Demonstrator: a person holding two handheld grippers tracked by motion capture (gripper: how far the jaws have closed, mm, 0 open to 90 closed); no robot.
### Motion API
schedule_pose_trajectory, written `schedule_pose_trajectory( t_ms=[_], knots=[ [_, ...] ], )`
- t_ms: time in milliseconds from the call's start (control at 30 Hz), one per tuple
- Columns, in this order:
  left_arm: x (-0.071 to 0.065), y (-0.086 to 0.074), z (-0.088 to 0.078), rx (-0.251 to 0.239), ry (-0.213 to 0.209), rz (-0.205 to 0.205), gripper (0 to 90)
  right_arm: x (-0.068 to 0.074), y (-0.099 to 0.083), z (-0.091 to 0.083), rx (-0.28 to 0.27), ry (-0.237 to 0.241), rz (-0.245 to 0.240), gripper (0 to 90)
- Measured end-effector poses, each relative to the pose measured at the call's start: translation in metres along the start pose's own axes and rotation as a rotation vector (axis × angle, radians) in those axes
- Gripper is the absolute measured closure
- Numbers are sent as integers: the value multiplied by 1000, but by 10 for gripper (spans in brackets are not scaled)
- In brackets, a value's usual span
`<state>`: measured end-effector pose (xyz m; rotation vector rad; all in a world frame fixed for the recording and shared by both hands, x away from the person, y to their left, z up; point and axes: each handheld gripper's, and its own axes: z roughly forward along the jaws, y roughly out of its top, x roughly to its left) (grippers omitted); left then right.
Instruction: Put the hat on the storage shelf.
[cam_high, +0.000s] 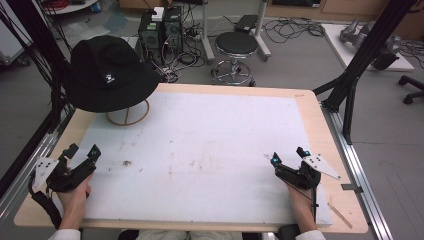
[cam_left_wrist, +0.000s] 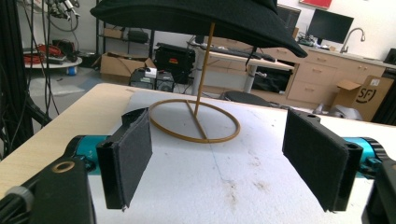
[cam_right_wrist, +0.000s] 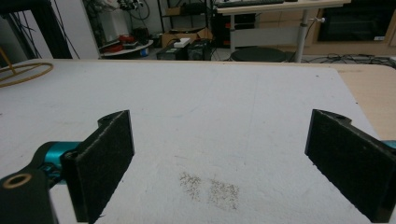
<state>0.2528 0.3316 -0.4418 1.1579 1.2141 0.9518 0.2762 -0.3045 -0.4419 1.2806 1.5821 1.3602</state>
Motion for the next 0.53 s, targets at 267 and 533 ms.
schedule_pose_trajectory(
  t_ms=[267,533],
  knots=[
    [3,-1,4,12,6,7,242,-1,-1,-1,4,14,2,71],
    [2,-1,7,19,-7,15,242,-1,-1,-2,10,19,-7,71]
  ],
)
